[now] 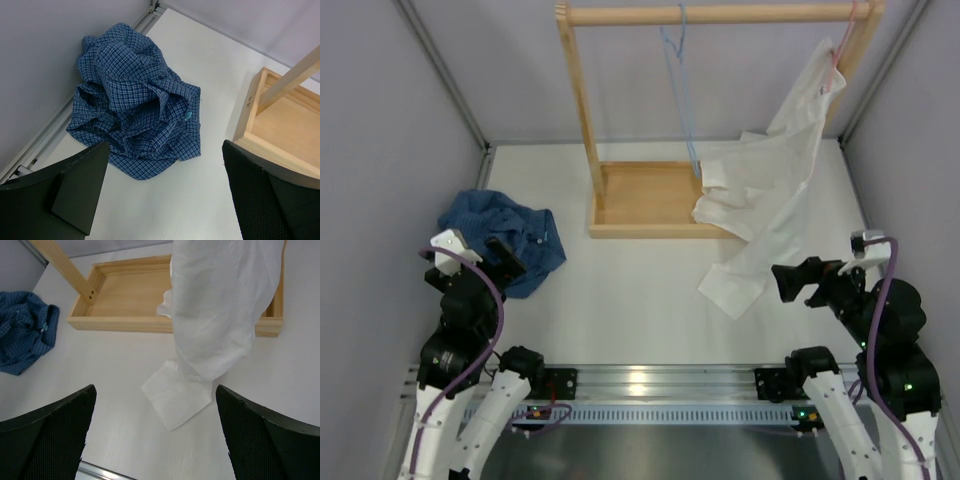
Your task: Place the shirt on the hanger
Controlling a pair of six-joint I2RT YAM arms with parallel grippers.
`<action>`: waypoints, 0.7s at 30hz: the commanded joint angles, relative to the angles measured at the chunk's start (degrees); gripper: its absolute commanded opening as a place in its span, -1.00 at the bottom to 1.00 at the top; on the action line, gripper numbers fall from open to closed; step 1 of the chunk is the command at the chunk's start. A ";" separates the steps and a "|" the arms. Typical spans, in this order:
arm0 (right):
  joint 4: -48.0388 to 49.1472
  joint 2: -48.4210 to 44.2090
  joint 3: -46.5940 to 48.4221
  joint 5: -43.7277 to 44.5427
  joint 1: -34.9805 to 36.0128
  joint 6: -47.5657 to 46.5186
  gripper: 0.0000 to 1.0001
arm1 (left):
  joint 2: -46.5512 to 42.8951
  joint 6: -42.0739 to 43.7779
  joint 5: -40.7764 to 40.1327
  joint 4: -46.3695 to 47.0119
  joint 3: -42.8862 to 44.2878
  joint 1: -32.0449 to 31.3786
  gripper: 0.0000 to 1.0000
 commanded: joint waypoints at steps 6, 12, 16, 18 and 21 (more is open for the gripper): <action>9.61 -3.93 -2.16 -15.14 1.02 1.12 0.99 | 6.94 -3.57 -4.27 -0.06 2.76 1.15 0.96; 17.11 -7.19 -6.30 -21.36 1.02 6.30 0.99 | 21.97 -11.65 -6.12 -4.22 7.96 1.15 0.96; 19.04 -7.89 -8.58 -18.98 0.94 8.15 0.99 | 31.90 -23.69 0.03 -0.80 7.43 1.24 0.96; 19.22 -7.81 -9.02 -18.63 0.94 9.12 0.99 | 37.16 -27.11 -5.04 0.44 6.99 1.50 0.96; 19.22 -7.63 -9.46 -20.73 1.02 9.30 0.99 | 43.58 -27.14 -8.32 0.62 9.18 5.87 0.96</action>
